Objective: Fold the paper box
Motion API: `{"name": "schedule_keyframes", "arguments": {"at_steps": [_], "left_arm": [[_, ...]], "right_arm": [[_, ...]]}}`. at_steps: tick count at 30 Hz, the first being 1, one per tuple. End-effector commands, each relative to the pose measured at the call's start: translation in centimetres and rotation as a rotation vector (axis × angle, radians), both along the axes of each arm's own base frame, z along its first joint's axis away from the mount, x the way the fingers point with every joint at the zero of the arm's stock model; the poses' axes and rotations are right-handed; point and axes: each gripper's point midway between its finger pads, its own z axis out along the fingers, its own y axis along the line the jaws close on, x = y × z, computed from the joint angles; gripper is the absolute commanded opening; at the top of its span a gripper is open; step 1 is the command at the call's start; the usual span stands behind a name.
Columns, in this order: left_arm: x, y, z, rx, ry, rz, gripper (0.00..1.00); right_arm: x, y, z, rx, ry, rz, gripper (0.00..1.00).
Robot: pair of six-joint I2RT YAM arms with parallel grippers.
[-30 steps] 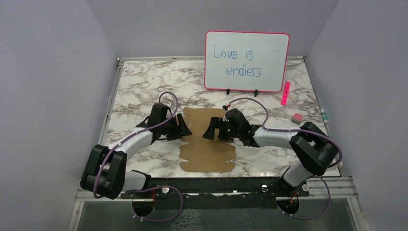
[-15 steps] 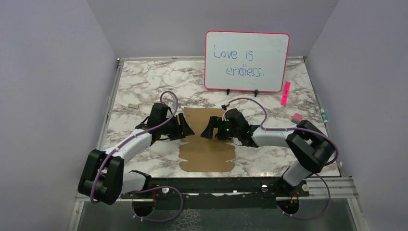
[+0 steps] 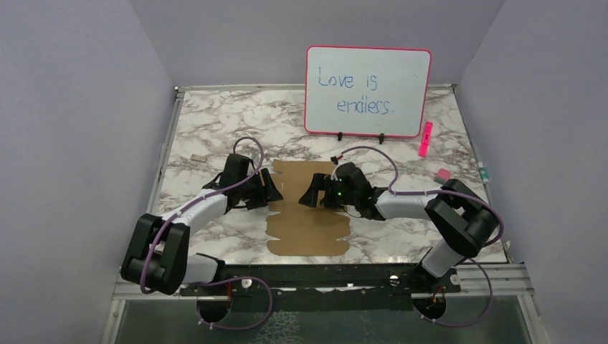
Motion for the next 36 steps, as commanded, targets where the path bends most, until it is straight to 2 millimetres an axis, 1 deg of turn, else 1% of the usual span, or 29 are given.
{"name": "schedule_keyframes", "arguments": {"at_steps": [1, 3, 5, 13, 18, 22, 30, 36], "left_arm": [[1.3, 1.2, -0.2, 0.045, -0.032, 0.036, 0.64], [1.3, 1.6, -0.5, 0.057, -0.028, 0.047, 0.65], [1.3, 1.6, -0.6, 0.052, -0.024, 0.044, 0.65], [0.5, 0.3, -1.1, -0.012, 0.012, -0.007, 0.65], [0.2, -0.4, -0.8, -0.055, 0.019, -0.029, 0.65], [0.1, -0.8, -0.1, -0.085, 0.007, -0.039, 0.64], [-0.1, -1.5, 2.3, -0.141, -0.043, -0.062, 0.61], [-0.5, -2.5, 3.1, -0.166, -0.046, -0.090, 0.59]], "right_arm": [[-2.1, -1.9, -3.9, -0.102, 0.090, 0.010, 1.00], [-2.1, -1.9, -3.9, -0.101, 0.091, 0.011, 1.00], [-2.1, -1.9, -4.0, -0.100, 0.093, 0.011, 1.00], [-2.1, -1.8, -3.9, -0.096, 0.092, 0.013, 1.00], [-2.2, -1.7, -3.9, -0.092, 0.094, 0.015, 1.00], [-2.2, -1.6, -4.0, -0.091, 0.097, 0.019, 1.00], [-2.2, -1.5, -4.1, -0.088, 0.099, 0.021, 1.00], [-2.1, -1.5, -3.9, -0.085, 0.093, 0.020, 1.00]]}}
